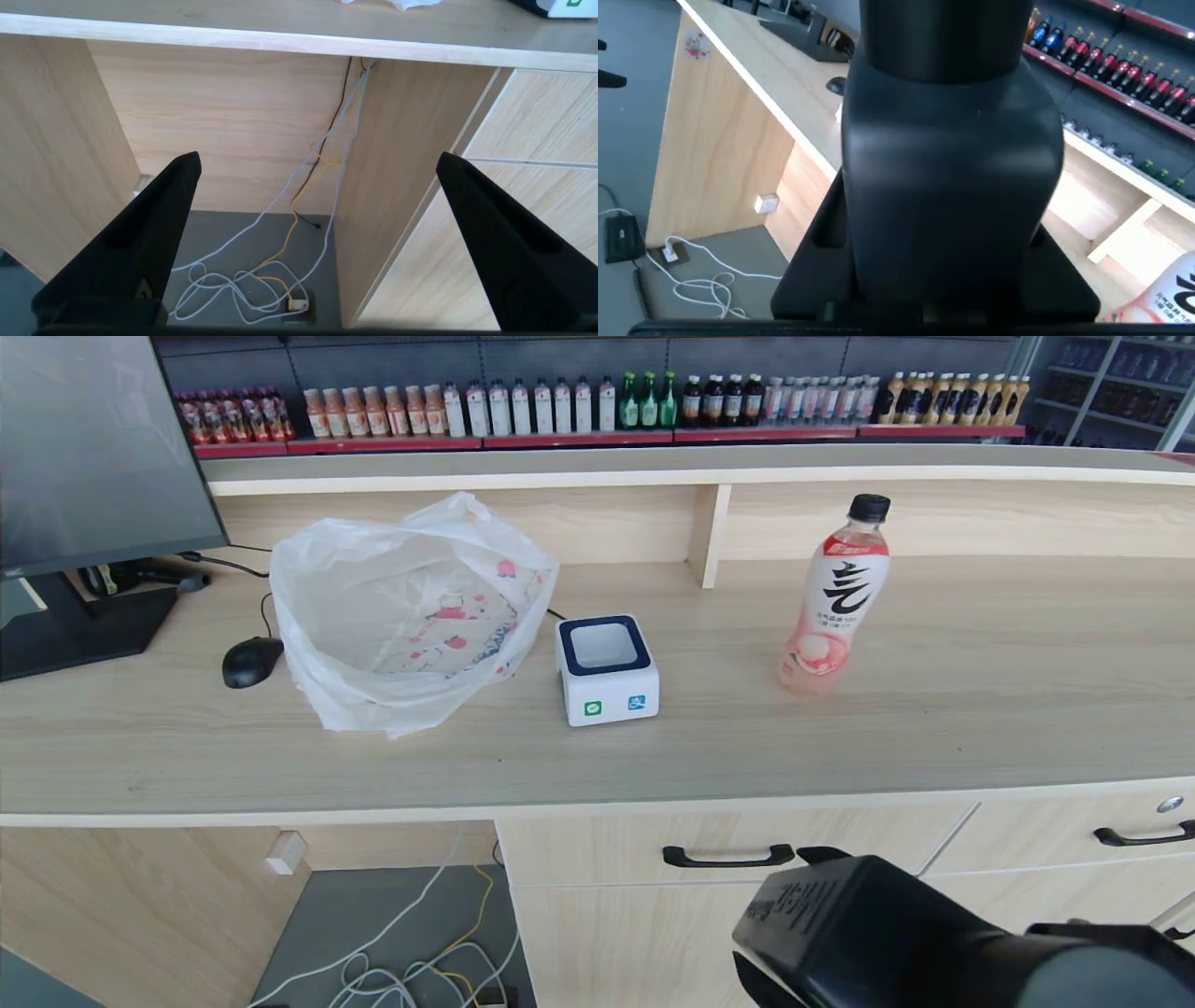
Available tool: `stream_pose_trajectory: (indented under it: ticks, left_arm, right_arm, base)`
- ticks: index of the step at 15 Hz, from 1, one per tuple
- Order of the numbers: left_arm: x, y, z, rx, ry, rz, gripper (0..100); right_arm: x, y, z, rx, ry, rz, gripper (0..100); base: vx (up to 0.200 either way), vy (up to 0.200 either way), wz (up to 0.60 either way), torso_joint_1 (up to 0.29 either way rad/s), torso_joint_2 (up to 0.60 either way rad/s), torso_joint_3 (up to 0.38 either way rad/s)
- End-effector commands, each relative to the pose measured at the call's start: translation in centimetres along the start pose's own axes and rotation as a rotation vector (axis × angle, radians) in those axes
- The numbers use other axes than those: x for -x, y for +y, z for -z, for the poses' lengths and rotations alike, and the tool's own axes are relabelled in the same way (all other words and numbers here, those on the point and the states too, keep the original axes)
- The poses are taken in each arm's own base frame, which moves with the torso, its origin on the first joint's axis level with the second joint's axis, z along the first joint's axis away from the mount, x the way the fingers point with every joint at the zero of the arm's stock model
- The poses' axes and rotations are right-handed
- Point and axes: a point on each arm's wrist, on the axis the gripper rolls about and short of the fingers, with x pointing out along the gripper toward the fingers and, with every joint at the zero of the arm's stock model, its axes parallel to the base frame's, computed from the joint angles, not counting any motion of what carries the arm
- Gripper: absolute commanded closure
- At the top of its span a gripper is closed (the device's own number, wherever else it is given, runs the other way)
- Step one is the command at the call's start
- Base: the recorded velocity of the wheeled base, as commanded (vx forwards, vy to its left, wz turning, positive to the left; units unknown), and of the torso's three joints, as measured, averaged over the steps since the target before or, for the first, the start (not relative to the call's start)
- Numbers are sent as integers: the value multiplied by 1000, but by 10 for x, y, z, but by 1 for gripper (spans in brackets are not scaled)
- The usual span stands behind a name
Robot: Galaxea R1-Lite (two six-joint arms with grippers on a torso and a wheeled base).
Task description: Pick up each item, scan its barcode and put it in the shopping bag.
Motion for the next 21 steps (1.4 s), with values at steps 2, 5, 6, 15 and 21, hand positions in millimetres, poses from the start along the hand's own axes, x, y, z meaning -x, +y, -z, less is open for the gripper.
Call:
stream_pose_trajectory:
  ticks: [2, 5, 6, 15, 21]
  left_arm:
    - [0, 0, 0, 0, 0, 1, 0]
    - [0, 0, 0, 0, 0, 1, 0]
    - [0, 0, 0, 0, 0, 1, 0]
    - [0, 0, 0, 0, 0, -1, 0]
    - [0, 0, 0, 0, 0, 1, 0]
  right_arm:
    - [18, -3, -4, 72, -50, -51, 100]
    - [26, -2, -3, 178, -130, -136, 100]
    - [22, 4, -4, 176, -139, -164, 100]
    - [-17, -10, -12, 705, -199, -13, 100]
    - [-84, 6, -13, 759, -422, -67, 100]
  base:
    - [0, 0, 0, 0, 0, 0]
    - [0, 0, 0, 0, 0, 0]
    - [0, 0, 0, 0, 0, 0]
    - [0, 0, 0, 0, 0, 0]
    - [0, 0, 0, 0, 0, 0]
